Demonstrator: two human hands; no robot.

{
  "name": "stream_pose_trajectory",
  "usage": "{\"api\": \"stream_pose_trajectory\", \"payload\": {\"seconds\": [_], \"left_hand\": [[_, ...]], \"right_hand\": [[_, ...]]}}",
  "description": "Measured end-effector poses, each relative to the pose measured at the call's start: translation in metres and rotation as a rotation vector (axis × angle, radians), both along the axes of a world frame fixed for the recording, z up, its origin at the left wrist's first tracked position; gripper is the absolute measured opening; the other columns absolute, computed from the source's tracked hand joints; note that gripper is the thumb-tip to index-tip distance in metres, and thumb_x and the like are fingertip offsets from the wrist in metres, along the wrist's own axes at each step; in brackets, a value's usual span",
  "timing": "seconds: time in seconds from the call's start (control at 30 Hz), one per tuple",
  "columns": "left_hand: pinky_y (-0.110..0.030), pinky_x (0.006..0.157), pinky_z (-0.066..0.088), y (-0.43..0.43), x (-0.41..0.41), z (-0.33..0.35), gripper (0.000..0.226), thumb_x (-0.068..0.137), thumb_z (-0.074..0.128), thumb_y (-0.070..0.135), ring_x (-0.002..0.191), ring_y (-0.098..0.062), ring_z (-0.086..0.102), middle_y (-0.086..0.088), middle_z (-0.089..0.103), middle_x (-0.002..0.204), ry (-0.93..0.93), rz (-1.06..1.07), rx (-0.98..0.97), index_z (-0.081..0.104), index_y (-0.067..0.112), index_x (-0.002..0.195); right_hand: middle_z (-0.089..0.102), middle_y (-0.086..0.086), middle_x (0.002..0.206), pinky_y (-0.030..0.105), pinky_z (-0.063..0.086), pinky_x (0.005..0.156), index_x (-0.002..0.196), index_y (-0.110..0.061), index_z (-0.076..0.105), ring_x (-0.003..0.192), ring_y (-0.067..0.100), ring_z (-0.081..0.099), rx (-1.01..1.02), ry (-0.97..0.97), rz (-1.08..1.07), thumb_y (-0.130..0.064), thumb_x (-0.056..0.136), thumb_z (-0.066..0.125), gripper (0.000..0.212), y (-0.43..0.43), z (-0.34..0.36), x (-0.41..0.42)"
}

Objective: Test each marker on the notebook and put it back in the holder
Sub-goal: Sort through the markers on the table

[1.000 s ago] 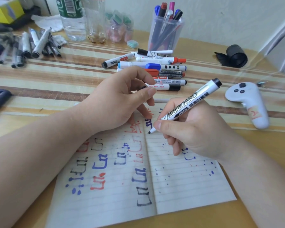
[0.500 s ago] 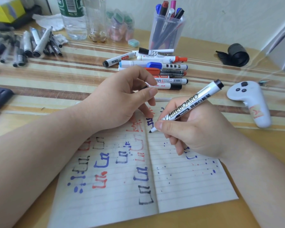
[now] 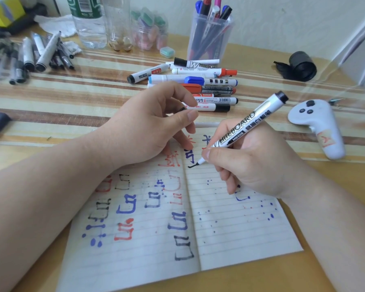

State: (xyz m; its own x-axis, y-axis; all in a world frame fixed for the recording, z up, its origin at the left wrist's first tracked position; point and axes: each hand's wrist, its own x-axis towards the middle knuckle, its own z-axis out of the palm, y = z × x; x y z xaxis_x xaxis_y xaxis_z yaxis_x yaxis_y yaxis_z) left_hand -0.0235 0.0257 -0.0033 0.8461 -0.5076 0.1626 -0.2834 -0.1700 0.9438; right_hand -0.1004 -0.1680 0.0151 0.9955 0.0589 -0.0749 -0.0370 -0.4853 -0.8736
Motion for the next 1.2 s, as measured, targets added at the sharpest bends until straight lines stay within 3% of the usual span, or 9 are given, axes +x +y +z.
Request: {"api": "stream_pose_trajectory", "payload": {"seconds": [0.23, 0.4, 0.63, 0.9, 1.2], "left_hand": [[-0.043, 0.053, 0.048, -0.0003, 0.0017, -0.0023, 0.011, 0.1, 0.061, 0.02, 0.068, -0.029, 0.076, -0.002, 0.072, 0.078, -0.006, 0.001, 0.004, 0.058, 0.013, 0.108], [-0.033, 0.051, 0.047, -0.0004, 0.0022, -0.0026, 0.011, 0.101, 0.061, 0.019, 0.069, -0.03, 0.076, -0.002, 0.072, 0.077, -0.008, -0.001, 0.009, 0.058, 0.013, 0.108], [-0.051, 0.053, 0.05, -0.0001, 0.0009, -0.0013, 0.012, 0.1, 0.062, 0.021, 0.069, -0.029, 0.077, -0.001, 0.072, 0.078, -0.016, 0.009, 0.024, 0.058, 0.014, 0.109], [-0.037, 0.054, 0.047, -0.0002, 0.0017, -0.0022, 0.014, 0.1, 0.062, 0.021, 0.069, -0.028, 0.077, 0.0, 0.072, 0.077, -0.017, 0.01, 0.028, 0.057, 0.013, 0.111], [-0.031, 0.051, 0.047, -0.0008, 0.0015, -0.0015, 0.014, 0.1, 0.062, 0.02, 0.068, -0.028, 0.077, 0.0, 0.072, 0.076, -0.019, 0.006, 0.029, 0.058, 0.011, 0.11]], "right_hand": [[0.06, 0.012, 0.055, 0.033, 0.045, 0.041, 0.072, -0.008, 0.064, 0.041, 0.03, 0.057, 0.017, 0.018, 0.033, -0.02, 0.074, 0.071, 0.015, 0.0013, 0.0002, -0.0004], [0.062, 0.008, 0.057, 0.027, 0.045, 0.041, 0.073, -0.006, 0.067, 0.045, 0.02, 0.057, 0.084, 0.027, 0.081, -0.016, 0.078, 0.077, 0.015, 0.0029, 0.0018, -0.0022], [0.062, 0.011, 0.057, 0.029, 0.046, 0.041, 0.075, -0.007, 0.067, 0.044, 0.023, 0.057, 0.007, 0.005, 0.089, -0.007, 0.086, 0.077, 0.015, 0.0042, 0.0032, -0.0033], [0.059, 0.014, 0.054, 0.032, 0.044, 0.041, 0.074, -0.002, 0.063, 0.041, 0.031, 0.056, -0.025, 0.003, 0.042, -0.005, 0.083, 0.073, 0.014, 0.0018, 0.0037, -0.0013], [0.062, 0.007, 0.058, 0.027, 0.045, 0.041, 0.078, -0.002, 0.067, 0.048, 0.02, 0.058, 0.058, -0.001, 0.115, -0.004, 0.087, 0.075, 0.012, 0.003, 0.0033, -0.0046]]}}
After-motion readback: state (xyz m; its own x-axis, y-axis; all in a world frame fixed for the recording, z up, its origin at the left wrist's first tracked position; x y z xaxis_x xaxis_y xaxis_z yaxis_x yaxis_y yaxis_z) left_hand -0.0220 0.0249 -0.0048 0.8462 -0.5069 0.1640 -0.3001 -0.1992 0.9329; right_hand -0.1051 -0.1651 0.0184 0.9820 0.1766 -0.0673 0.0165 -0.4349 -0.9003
